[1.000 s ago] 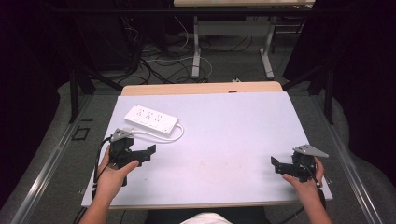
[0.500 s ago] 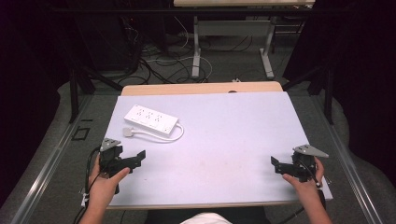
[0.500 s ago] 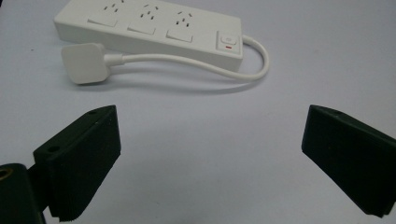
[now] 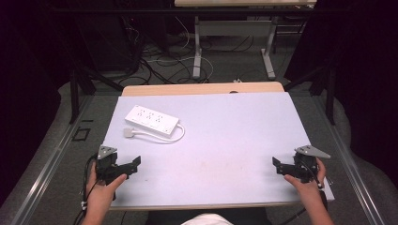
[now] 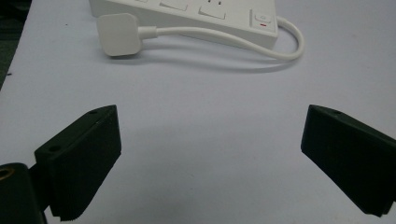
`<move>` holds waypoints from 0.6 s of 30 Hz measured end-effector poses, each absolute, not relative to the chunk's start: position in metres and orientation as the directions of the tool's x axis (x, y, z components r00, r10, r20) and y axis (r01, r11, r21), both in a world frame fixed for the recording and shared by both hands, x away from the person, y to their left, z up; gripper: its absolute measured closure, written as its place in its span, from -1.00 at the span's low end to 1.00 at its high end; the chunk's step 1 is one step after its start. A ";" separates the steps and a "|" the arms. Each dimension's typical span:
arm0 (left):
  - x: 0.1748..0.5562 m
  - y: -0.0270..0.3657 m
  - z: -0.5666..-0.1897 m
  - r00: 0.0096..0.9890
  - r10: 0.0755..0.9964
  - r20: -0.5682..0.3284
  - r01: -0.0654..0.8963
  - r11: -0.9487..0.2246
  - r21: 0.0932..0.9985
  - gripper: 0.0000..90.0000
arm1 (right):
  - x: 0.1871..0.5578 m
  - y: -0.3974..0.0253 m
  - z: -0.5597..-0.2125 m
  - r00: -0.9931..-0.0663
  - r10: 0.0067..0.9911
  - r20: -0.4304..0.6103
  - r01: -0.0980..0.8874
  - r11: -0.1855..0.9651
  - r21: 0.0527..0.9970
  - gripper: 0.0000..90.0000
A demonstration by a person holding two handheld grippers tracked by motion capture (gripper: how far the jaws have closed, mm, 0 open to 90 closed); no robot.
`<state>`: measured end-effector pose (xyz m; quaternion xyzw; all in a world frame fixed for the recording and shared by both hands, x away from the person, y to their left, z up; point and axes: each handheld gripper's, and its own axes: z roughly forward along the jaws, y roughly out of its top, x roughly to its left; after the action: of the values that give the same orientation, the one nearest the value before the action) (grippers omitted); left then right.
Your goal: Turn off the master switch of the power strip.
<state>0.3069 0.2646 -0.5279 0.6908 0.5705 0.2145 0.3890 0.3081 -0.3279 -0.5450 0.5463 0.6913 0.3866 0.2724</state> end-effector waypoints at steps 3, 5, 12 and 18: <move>0.306 0.268 -0.533 0.255 0.955 -0.149 0.621 -0.044 0.782 -0.88 | 0.308 -0.328 -0.545 -0.256 0.966 0.041 0.544 0.109 0.832 -0.98; 0.306 0.270 -0.535 0.250 0.957 -0.147 0.627 -0.044 0.778 -0.88 | 0.308 -0.328 -0.545 -0.255 0.966 0.046 0.546 0.105 0.831 -0.98; 0.307 0.279 -0.545 0.235 0.962 -0.140 0.621 -0.038 0.783 -0.88 | 0.308 -0.328 -0.546 -0.253 0.967 0.040 0.547 0.109 0.830 -0.98; 0.307 0.281 -0.551 0.237 0.961 -0.140 0.631 -0.043 0.775 -0.88 | 0.308 -0.328 -0.547 -0.254 0.966 0.038 0.549 0.112 0.828 -0.98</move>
<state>0.3066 0.2810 -0.5509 0.6885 0.5780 0.2177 0.3800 0.3081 -0.3280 -0.5470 0.5460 0.6938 0.3819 0.2735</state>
